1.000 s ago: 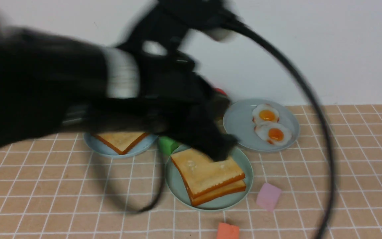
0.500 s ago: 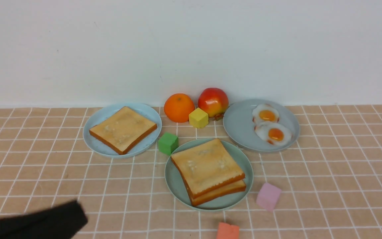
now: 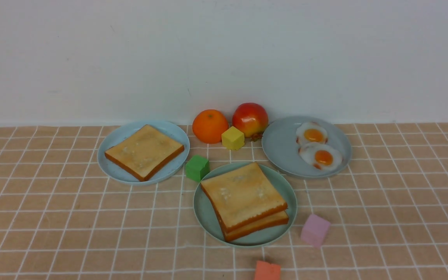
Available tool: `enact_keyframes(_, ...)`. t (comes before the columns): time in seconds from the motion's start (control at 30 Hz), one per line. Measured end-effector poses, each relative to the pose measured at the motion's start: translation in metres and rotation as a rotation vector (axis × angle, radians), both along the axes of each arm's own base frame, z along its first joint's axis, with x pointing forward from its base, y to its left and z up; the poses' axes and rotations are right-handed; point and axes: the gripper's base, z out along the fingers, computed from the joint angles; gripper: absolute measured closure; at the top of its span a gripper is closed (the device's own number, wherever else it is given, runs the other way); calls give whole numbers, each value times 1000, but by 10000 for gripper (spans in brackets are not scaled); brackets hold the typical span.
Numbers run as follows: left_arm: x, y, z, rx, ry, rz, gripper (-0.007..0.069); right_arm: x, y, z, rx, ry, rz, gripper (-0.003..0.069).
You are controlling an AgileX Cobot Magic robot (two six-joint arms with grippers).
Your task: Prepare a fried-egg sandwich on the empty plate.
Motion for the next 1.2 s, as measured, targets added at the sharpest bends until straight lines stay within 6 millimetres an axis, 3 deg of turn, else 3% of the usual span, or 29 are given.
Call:
enact_keyframes(0.07,0,0,-1,6,5,0,638,9,1,-15,30,-18,-10,653)
enact_keyframes(0.17,0,0,-2,20,17,1,638,26,1,-56,57,-18,-39,652)
enact_keyframes(0.2,0,0,-2,20,17,1,638,26,1,-58,57,-16,-40,651)
enact_keyframes(0.33,0,0,-3,24,20,1,638,34,2,-116,37,107,-55,647)
enact_keyframes(0.43,0,0,-3,26,22,1,638,33,1,-137,-49,174,-58,648)
enact_keyframes(0.7,0,0,-4,31,27,1,638,27,-10,-136,-256,94,-184,674)
enact_keyframes(1.2,0,0,-5,38,36,1,638,22,-10,-146,-367,204,-150,674)
